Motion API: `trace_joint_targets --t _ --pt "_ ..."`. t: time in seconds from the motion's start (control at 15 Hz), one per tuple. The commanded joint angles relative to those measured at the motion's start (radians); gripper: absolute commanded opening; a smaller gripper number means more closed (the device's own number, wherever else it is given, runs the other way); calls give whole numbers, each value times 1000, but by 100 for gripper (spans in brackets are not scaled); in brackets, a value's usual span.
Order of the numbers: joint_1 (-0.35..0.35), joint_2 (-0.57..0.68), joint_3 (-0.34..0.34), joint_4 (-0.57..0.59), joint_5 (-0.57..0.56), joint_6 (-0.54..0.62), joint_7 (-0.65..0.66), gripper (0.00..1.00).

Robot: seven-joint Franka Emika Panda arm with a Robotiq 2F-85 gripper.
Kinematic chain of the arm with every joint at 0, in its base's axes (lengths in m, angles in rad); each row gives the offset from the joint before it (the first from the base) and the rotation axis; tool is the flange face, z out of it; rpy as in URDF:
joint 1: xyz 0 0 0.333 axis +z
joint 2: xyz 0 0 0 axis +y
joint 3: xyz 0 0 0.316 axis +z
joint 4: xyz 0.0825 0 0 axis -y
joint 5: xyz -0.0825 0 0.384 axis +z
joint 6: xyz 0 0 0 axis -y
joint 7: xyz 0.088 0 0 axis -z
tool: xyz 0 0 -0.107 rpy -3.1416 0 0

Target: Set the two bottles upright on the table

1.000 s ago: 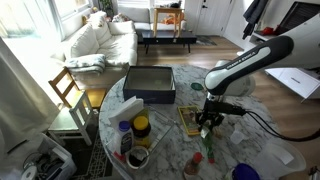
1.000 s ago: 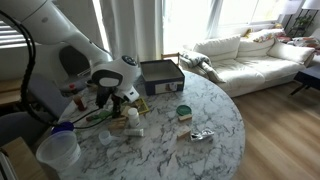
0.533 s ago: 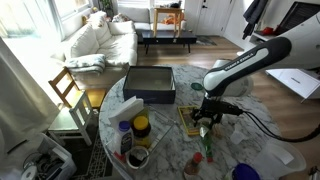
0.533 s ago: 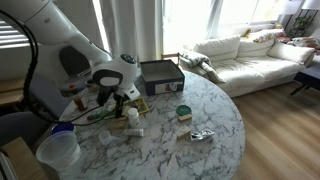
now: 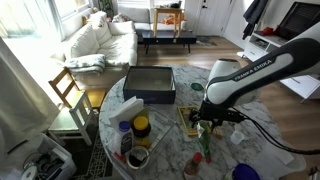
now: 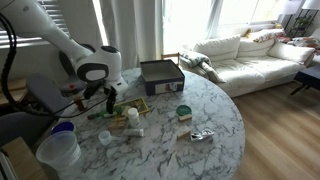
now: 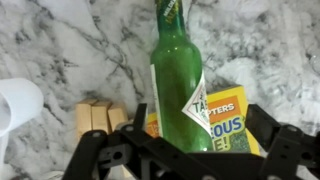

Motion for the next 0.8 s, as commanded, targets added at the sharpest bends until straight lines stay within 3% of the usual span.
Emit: trace_joint_targets --t 0.0,0.07,0.2,0.47,0.73 --pt "58 -126 -74 -153 -197 103 218 100" --pt "12 -48 -18 -59 -113 51 123 100" --pt "17 -89 -33 -104 -171 75 185 100" --pt "17 -109 -35 -121 -180 77 193 100" --pt "-37 -139 30 -132 13 44 -20 100"
